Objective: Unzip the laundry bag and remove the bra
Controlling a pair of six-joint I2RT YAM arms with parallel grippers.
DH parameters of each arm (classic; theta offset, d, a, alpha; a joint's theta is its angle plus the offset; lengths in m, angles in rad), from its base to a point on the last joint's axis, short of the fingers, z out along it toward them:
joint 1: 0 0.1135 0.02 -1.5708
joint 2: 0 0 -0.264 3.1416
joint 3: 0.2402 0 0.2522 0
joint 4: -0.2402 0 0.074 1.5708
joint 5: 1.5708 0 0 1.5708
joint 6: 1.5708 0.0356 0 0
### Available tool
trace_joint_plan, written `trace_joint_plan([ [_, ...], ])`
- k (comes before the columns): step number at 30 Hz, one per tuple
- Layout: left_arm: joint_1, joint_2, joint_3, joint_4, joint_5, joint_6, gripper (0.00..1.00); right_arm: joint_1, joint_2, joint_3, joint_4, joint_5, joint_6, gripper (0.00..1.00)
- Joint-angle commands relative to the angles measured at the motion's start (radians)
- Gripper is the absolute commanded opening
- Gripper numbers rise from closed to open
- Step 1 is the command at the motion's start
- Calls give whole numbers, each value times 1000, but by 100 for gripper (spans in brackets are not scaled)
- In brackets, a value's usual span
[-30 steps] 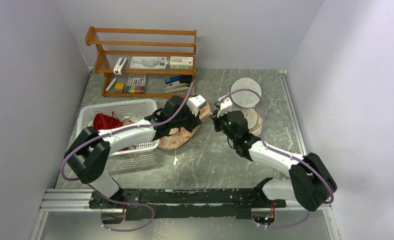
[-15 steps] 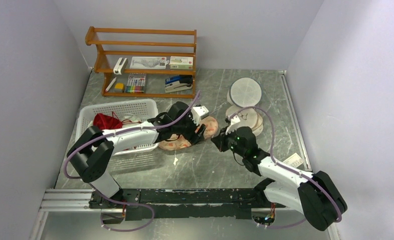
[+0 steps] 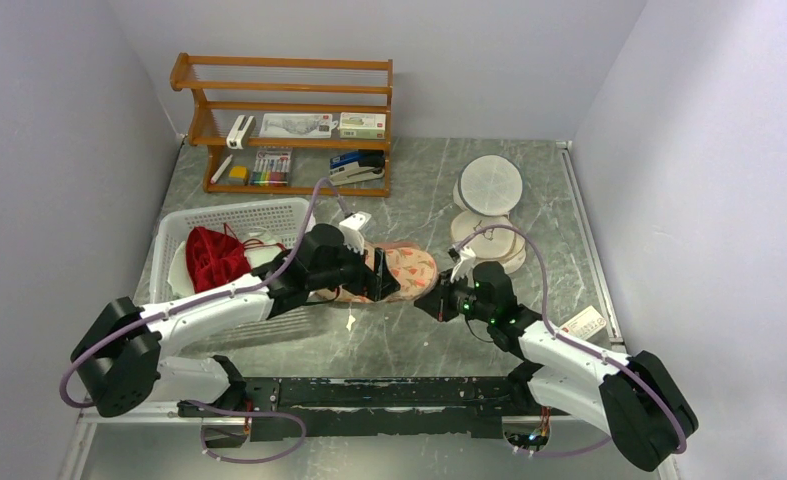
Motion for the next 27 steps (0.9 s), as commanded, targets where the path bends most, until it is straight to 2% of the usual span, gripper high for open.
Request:
trace_joint_plan([
  [1, -4, 2, 21, -16, -46, -54, 95, 6, -2, 22, -11, -65, 18, 0],
  [3, -4, 27, 68, -60, -32, -12, 96, 6, 5, 31, -22, -66, 2, 0],
  [6, -4, 80, 156, -140, -29, 45, 80, 6, 9, 48, -52, -38, -18, 0],
  [12, -7, 173, 220, -117, 10, 143, 84, 6, -22, 70, -72, 24, -69, 0],
  [18, -54, 207, 226, -55, 123, 270, 87, 5, -16, 129, -144, 73, -175, 0],
  [23, -79, 203, 207, -58, 75, 307, 91, 6, -34, 119, -151, 42, -171, 0],
  [25, -79, 225, 218, -63, 48, 301, 87, 6, -55, 103, -149, 40, -159, 0],
  [27, -80, 242, 216, -39, 21, 284, 78, 6, -72, 92, -151, 47, -148, 0],
])
